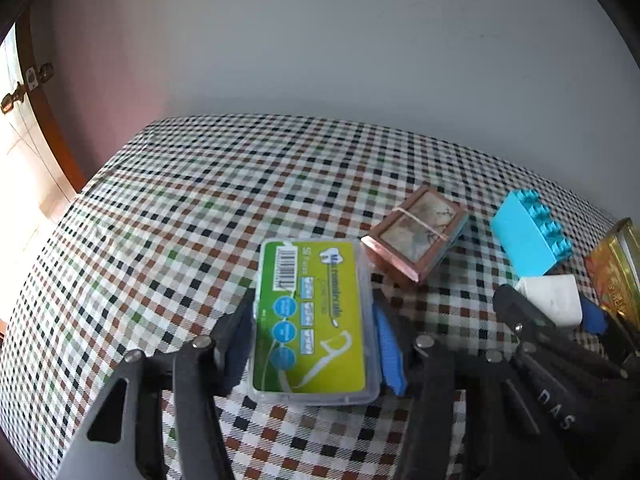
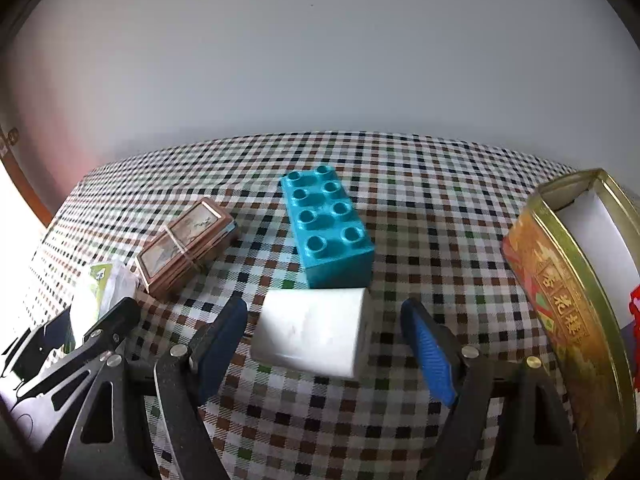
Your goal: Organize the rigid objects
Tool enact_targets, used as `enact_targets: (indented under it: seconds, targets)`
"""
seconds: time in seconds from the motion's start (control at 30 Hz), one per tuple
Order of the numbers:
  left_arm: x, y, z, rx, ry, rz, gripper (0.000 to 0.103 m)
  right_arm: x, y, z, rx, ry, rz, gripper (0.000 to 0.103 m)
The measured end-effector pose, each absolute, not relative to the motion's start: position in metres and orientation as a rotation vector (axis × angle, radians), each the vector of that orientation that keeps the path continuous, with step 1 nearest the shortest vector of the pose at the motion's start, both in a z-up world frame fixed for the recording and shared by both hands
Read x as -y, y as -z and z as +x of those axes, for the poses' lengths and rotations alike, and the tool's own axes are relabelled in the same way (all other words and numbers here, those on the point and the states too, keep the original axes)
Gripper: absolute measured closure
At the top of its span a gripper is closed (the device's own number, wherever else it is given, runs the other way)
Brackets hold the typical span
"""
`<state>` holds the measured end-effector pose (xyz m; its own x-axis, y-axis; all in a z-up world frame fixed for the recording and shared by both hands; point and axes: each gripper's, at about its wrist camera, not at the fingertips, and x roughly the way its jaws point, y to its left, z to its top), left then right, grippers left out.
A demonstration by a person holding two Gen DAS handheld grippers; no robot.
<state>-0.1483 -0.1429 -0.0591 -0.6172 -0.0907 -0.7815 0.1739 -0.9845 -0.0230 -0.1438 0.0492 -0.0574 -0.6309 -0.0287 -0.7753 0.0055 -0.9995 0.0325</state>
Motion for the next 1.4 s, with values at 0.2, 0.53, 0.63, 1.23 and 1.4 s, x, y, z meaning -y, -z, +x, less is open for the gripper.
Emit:
enact_targets:
  seconds: [0.2,0.53,0.63,1.23,1.4]
  targets:
    - [0.122,0.034,-0.110,-0.140,2.702,1.262,0.049,-0.052,0.055,-0.140,0.056,2.808,1.321,0.039]
    - [0.107,0.000,-0.073,-0.053,2.753,1.076,0.049,-0.080,0.033,-0.106,0.226,2.895,1.113,0.040]
    - [0.103,-0.010,-0.060,-0.042,2.773,1.025,0.049,-0.084,0.024,-0.090,0.196,2.930,1.021,0.082]
    - [0.096,-0.028,-0.034,-0.119,2.770,0.998,0.049,-0.115,0.023,-0.071,0.369,2.969,0.966,0.031]
    - [0.113,-0.032,-0.043,-0.135,2.771,1.016,0.049,-0.099,0.030,-0.082,0.254,2.945,1.065,0.031]
